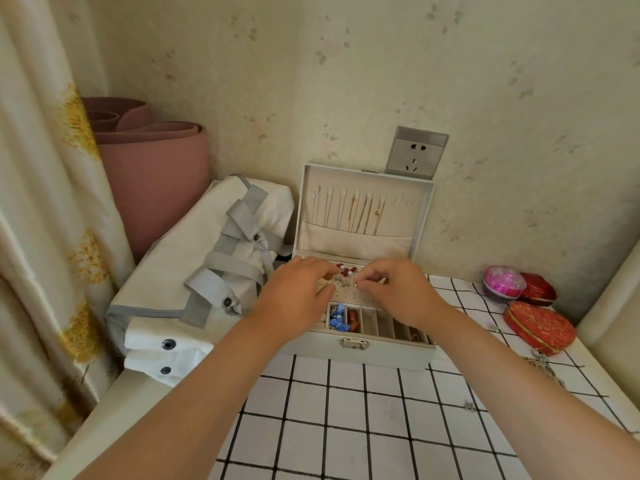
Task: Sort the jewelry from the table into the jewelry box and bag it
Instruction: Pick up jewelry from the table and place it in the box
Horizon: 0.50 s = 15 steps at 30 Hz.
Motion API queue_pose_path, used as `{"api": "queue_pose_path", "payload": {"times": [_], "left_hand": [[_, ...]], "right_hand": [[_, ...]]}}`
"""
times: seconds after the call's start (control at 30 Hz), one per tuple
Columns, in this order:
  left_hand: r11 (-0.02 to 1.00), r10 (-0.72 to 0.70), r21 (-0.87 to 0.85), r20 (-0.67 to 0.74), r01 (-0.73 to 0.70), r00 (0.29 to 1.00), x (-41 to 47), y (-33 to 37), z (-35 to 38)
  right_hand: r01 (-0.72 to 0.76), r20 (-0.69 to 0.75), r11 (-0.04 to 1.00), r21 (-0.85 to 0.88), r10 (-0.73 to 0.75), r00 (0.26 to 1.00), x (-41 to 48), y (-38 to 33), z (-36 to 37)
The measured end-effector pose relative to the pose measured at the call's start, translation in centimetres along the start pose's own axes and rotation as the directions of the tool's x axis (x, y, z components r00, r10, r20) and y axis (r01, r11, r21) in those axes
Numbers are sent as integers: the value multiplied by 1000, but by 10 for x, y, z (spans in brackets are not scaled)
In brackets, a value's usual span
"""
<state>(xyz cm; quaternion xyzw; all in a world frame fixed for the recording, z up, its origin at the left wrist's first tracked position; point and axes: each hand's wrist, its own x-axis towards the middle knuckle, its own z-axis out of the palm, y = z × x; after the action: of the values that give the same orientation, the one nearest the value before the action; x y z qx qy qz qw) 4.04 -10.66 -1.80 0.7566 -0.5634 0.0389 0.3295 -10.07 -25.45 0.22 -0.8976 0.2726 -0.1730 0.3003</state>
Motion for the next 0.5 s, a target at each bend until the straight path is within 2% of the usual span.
{"api": "queue_pose_path", "payload": {"times": [0.07,0.17,0.4,0.5], "left_hand": [[982,-93,-161,35,98,995,0,5,-1],[916,-190,-344,87,208,978,3,12,-3],[771,-318,-561,70,300,946,7,15,-6],[701,-351,-639,76,316,933,6,16,-10]], "right_hand": [[15,-40,993,114,-10,999,0,-2,2],[72,-86,986,153,-60,995,-2,-8,4],[194,-135,978,78,-182,974,-4,-28,6],[191,-143,979,78,-178,973,-7,-34,6]]}}
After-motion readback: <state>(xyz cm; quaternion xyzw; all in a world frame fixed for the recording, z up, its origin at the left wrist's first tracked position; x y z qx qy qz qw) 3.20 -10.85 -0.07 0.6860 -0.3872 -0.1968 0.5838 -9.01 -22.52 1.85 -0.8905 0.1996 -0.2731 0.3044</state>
